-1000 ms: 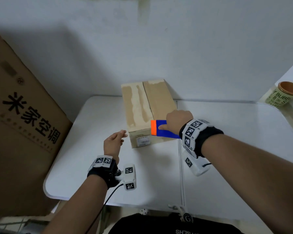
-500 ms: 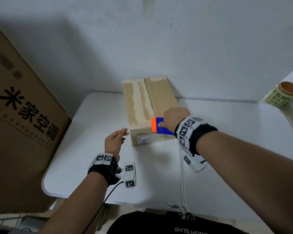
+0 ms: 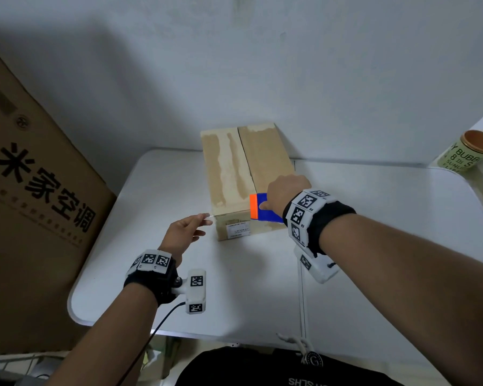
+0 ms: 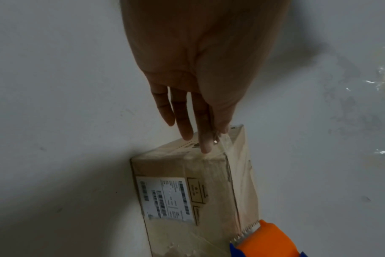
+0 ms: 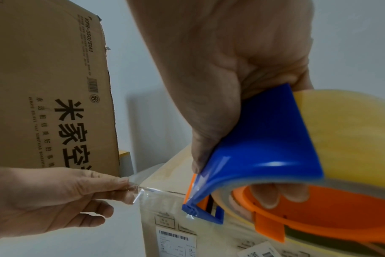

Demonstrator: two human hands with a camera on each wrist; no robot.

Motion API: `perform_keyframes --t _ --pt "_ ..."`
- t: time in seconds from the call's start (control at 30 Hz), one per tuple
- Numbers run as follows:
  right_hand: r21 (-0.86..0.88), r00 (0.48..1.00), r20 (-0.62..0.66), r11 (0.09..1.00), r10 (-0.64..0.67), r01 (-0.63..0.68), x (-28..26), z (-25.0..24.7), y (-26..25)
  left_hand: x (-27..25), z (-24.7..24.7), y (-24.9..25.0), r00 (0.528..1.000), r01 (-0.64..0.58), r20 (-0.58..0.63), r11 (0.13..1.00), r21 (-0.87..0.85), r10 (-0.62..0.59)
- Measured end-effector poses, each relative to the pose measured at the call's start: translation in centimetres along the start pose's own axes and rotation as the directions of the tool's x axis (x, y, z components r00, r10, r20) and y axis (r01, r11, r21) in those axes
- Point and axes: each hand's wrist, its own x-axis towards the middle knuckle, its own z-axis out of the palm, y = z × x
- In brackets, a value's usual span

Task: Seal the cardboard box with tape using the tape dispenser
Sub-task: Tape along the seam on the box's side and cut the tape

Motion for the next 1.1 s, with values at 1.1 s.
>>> perform_keyframes --t 1.1 --pt "0.053 0.999 0.034 0.999 -0.007 0.005 1.8 0.8 0.3 5.5 7.0 7.8 0.784 -0.619 0.616 0.026 0.785 0.075"
